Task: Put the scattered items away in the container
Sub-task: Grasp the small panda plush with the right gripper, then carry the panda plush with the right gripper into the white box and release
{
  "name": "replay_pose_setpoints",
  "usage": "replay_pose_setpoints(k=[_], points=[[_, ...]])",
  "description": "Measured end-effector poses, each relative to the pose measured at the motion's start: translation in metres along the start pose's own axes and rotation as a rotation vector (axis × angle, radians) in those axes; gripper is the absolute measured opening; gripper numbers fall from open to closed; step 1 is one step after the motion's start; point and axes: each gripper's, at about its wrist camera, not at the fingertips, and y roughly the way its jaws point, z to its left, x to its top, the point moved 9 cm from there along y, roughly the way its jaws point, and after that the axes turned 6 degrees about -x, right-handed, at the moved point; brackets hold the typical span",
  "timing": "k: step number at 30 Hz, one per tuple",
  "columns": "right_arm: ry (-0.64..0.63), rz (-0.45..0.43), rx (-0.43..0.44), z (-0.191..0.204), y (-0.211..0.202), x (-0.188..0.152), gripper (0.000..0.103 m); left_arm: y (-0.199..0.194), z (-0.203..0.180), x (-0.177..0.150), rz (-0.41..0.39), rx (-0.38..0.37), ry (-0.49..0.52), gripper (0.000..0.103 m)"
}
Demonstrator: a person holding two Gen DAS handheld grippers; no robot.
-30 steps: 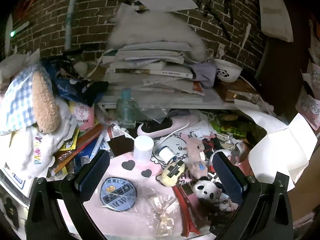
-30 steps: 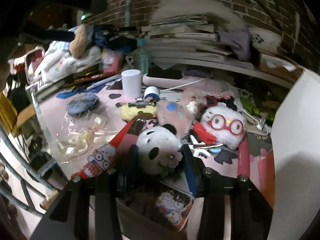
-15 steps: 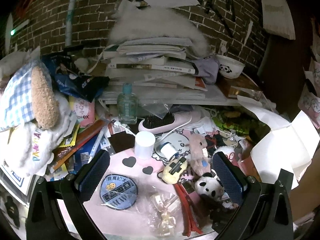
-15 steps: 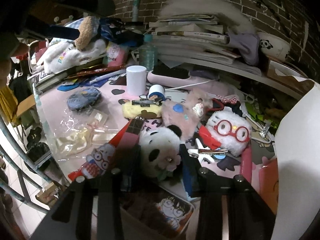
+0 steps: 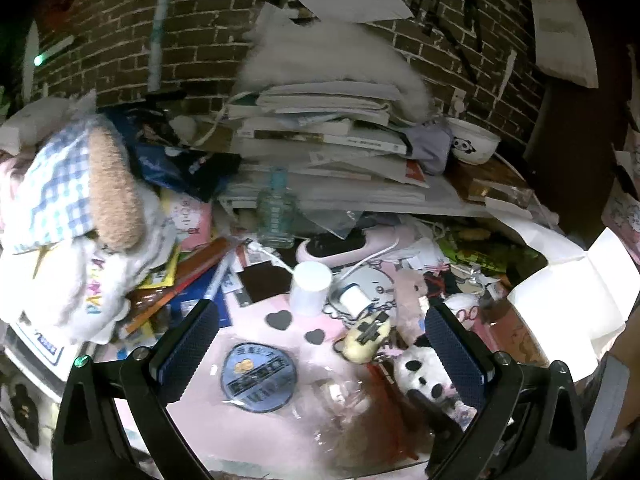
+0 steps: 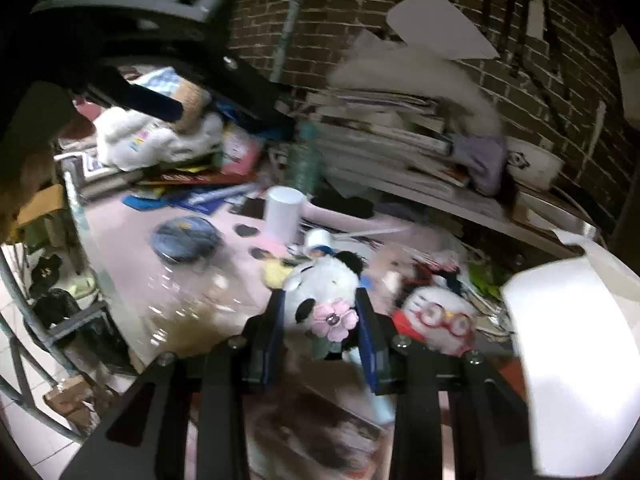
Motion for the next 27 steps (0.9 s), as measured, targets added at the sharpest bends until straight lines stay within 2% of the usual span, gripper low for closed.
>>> replay_pose_setpoints(k=[3, 6, 10, 16, 20, 27], points=[[-0.02, -0.012, 0.018, 0.019, -0.001, 0.008, 0.03, -0.007, 0.01, 0.0, -0.008, 0.035, -0.006, 0.103], [-0.029, -0.021, 0.029, 0.034, -0.002, 0.014, 0.03, -0.011, 0.017, -0.001, -0.012, 0.036, -0.02, 0.103], [-0.011, -0.019, -0.005, 0.03, -0.005, 0.026, 0.03, -0.011, 0.018, -0.002, -0.012, 0.029, -0.021, 0.103], [0.02, 0.04, -0.062, -0.019, -0.014, 0.043, 0.03, -0.007, 0.006, -0.001, -0.019, -0.021, 0.005, 0.103], [0.074, 0.108, -0.059, -0.062, -0.029, 0.048, 0.03, -0.004, -0.006, 0.002, -0.024, -0.061, 0.015, 0.103], [0.074, 0.259, -0.129, -0.14, -0.065, 0.04, 0.03, 0.003, -0.024, 0.001, -0.019, -0.108, 0.037, 0.103]])
